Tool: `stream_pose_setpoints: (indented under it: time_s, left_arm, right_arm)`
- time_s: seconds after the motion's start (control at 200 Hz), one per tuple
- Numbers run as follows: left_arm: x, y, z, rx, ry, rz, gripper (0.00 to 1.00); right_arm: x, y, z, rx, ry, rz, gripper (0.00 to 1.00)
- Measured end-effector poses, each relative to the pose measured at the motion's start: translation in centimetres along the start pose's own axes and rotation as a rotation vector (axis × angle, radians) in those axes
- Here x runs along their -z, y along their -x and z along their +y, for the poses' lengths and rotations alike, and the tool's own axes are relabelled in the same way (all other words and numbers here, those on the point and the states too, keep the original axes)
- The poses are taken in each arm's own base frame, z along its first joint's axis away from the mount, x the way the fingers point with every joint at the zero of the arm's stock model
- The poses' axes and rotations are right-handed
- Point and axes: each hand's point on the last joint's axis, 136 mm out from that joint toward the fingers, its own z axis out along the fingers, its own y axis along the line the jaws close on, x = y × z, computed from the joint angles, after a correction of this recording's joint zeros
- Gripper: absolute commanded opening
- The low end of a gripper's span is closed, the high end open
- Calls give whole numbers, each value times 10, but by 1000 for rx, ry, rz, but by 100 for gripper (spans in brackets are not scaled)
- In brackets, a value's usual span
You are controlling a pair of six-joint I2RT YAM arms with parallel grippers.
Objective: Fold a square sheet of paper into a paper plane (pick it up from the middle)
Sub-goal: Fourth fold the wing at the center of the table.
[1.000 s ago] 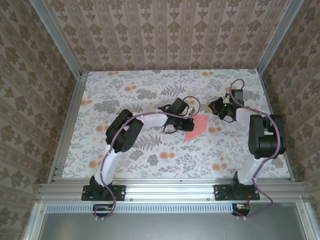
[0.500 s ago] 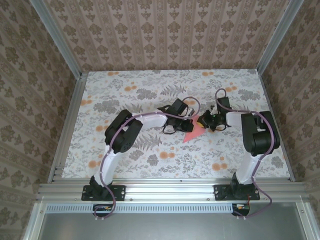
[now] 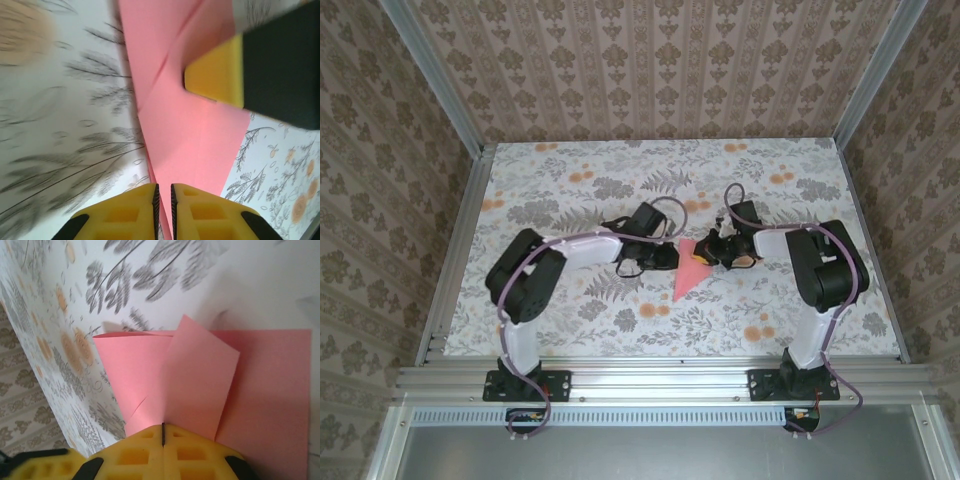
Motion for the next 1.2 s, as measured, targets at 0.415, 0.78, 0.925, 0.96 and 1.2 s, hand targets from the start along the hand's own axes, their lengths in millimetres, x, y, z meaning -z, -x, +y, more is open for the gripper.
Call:
stream_pose_setpoints:
  time_s: [0.415, 0.78, 0.925, 0.96, 1.2]
  left_arm:
    - [-4, 3, -2, 111, -95, -111, 15]
    - [-23, -53, -1, 110, -136, -11, 9]
    - [-23, -54, -1, 112, -140, -14, 6]
    - [-23, -54, -1, 112, -140, -14, 5]
    - [-23, -54, 0, 113, -137, -14, 0]
  right_arm:
    - [-10, -6, 10, 22, 26, 18, 5]
    - [-12, 1, 13, 18, 33, -17, 5]
    - [-12, 1, 14, 18, 34, -18, 5]
    - [-12, 1, 14, 19, 34, -18, 5]
    - [-8, -6, 18, 48, 40, -15, 5]
